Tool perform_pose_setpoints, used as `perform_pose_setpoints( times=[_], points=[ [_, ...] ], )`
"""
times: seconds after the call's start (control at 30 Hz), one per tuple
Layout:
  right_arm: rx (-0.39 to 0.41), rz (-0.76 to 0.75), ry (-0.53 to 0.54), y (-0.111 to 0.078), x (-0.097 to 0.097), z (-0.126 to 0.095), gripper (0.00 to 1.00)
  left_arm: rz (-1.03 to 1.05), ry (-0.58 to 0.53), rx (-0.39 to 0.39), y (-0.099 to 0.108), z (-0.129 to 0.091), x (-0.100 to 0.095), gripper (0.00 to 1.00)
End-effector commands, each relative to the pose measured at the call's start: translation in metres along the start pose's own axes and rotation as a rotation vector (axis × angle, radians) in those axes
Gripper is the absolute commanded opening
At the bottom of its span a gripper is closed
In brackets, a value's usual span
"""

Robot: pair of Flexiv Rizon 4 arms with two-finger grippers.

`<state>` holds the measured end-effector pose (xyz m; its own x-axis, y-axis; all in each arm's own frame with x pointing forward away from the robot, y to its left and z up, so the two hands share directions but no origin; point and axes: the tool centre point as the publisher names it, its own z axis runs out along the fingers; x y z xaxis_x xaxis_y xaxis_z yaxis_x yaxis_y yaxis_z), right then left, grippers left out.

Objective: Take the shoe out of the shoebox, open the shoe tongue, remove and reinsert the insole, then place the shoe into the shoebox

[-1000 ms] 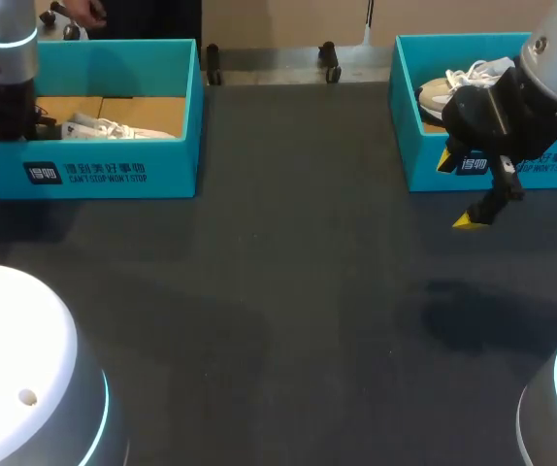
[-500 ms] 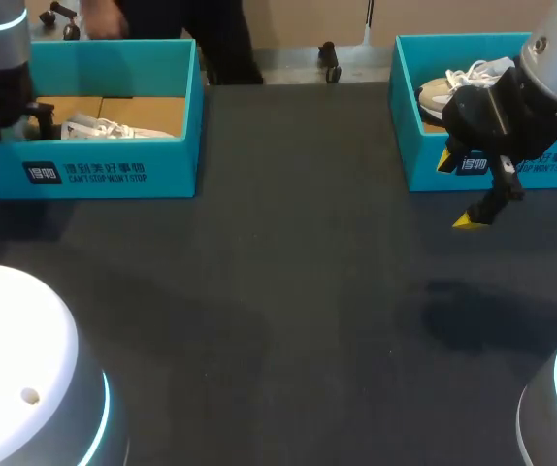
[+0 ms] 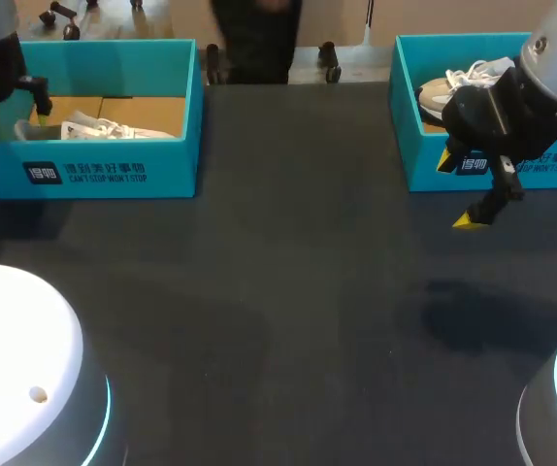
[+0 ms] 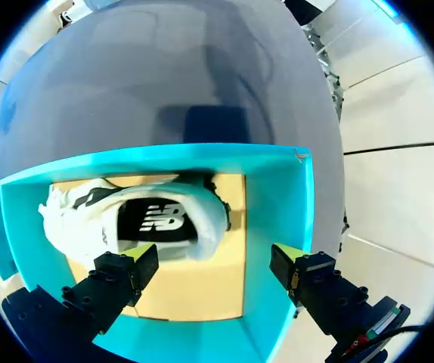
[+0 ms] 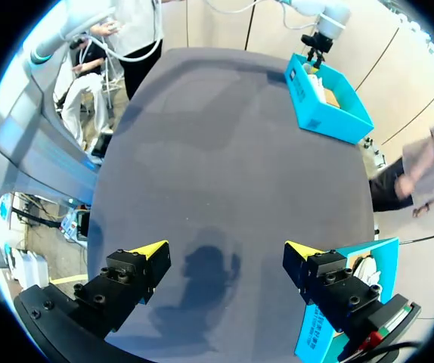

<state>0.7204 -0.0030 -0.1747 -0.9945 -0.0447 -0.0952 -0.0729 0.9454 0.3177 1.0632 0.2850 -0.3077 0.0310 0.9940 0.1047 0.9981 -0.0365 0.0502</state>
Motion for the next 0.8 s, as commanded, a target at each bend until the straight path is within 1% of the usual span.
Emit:
perform_pose_setpoints(
  times=[0.03, 0.13, 0.2, 0.23, 0.3, 0.33, 0.4, 0.47, 0.57, 0.67, 0.77, 0.8],
  points=[
    [0.003, 0.001, 0.003, 0.001, -0.001, 0.001, 1.0, -0.008, -0.025, -0.012, -0.005, -0.02, 0.003, 1.0],
    [0.003, 0.001, 0.003, 0.001, -0.001, 0.001, 1.0, -0.044, -0.043, -0.021, -0.009, -0.035, 0.003, 1.0],
    [0.003, 0.001, 0.003, 0.001, -0.001, 0.001, 1.0, -0.056, -0.074, -0.007, -0.01, -0.043, 0.001, 1.0],
    [0.003, 0.001, 0.003, 0.001, -0.001, 0.001, 1.0, -0.072, -0.071, 0.001, -0.011, -0.047, 0.0, 1.0],
    [0.07, 0.031, 0.049, -0.005, -0.013, 0.004, 1.0, -0.085, -0.099, 0.01, -0.01, -0.052, -0.001, 1.0],
    [0.085, 0.057, 0.065, -0.008, -0.019, 0.005, 1.0, -0.1, -0.098, 0.014, -0.011, -0.054, -0.002, 1.0],
    [0.066, 0.146, 0.048, -0.021, -0.031, 0.006, 1.0, -0.109, -0.115, 0.013, -0.015, -0.061, -0.004, 1.0],
    [0.101, 0.195, 0.053, -0.032, -0.038, 0.006, 1.0, -0.12, -0.126, 0.008, -0.022, -0.069, -0.007, 1.0],
    [0.121, 0.269, 0.029, -0.048, -0.05, 0.001, 1.0, -0.129, -0.148, 0.0, -0.037, -0.081, -0.01, 1.0],
    [0.141, 0.344, 0.005, -0.064, -0.062, -0.005, 1.0, -0.134, -0.163, 0.0, -0.047, -0.088, -0.014, 1.0],
    [0.145, 0.396, -0.022, -0.078, -0.074, -0.012, 1.0, -0.14, -0.18, 0.006, -0.059, -0.094, -0.017, 1.0],
    [0.13, 0.418, -0.037, -0.082, -0.078, -0.015, 1.0, -0.14, -0.183, 0.006, -0.064, -0.097, -0.018, 1.0]
  ],
)
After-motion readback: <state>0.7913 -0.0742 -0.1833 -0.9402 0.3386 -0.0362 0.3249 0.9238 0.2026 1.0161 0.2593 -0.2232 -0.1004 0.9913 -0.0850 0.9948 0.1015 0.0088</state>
